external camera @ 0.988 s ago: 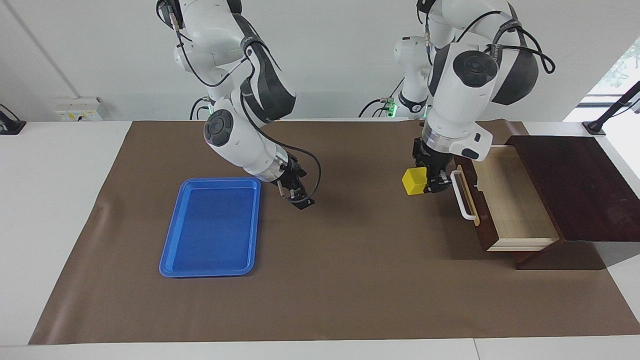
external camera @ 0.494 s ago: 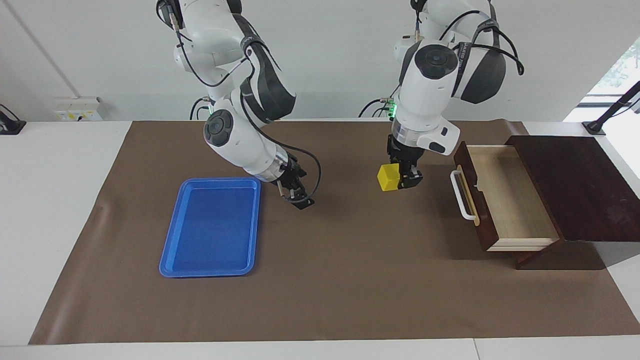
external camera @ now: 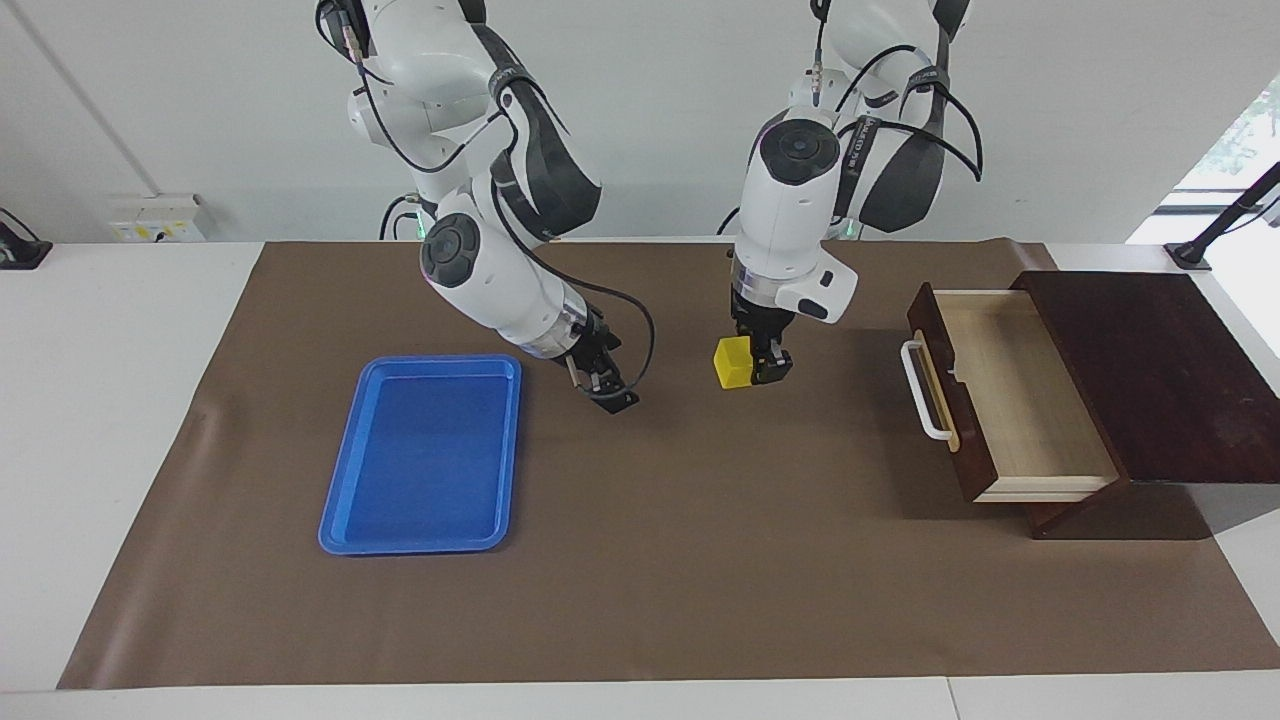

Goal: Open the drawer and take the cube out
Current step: 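Lift the yellow cube out of the drawer toward the right gripper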

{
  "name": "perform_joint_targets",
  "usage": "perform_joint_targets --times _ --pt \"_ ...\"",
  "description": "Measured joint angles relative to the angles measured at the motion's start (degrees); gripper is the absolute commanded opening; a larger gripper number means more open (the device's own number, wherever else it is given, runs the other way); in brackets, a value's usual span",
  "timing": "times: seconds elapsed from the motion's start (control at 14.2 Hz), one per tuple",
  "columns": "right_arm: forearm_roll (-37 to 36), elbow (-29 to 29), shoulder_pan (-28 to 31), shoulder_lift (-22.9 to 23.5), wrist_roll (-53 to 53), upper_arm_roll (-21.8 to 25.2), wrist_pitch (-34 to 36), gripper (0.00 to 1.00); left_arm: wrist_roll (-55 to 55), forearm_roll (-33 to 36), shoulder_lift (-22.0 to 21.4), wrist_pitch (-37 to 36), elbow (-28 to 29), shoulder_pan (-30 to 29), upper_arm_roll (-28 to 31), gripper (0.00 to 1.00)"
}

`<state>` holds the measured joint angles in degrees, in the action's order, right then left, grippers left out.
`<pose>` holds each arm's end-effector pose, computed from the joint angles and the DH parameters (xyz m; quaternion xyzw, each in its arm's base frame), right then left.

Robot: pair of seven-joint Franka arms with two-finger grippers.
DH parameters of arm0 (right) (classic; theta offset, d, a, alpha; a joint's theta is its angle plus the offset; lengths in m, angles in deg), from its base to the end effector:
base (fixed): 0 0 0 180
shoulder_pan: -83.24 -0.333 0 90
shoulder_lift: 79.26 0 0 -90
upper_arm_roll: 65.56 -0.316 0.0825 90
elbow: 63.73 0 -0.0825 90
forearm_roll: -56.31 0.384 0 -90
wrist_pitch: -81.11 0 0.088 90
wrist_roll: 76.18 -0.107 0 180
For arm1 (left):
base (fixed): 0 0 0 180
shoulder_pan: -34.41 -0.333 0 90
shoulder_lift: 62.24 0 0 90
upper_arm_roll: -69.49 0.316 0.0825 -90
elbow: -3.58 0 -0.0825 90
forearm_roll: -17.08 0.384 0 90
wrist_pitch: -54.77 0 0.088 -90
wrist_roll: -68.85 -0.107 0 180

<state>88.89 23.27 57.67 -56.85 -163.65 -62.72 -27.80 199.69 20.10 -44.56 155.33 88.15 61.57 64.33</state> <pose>0.6075 0.3020 0.4464 -0.7646 0.5915 0.2119 0.1435 0.5573 -0.3384 0.4993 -0.6550 -0.7554 -0.0100 0.0157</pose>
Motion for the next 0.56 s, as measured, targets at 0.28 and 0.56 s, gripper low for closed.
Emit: perform_joint_targets --times 0.28,0.56 --pt "0.00 -9.14 -1.46 4.44 -3.59 0.09 3.75 0.95 0.49 0.00 0.00 0.16 0.00 0.26 0.04 0.00" --pt "0.00 -13.67 -2.11 8.35 -4.60 0.10 4.07 0.95 0.55 0.00 0.00 0.23 0.00 0.28 0.05 0.00"
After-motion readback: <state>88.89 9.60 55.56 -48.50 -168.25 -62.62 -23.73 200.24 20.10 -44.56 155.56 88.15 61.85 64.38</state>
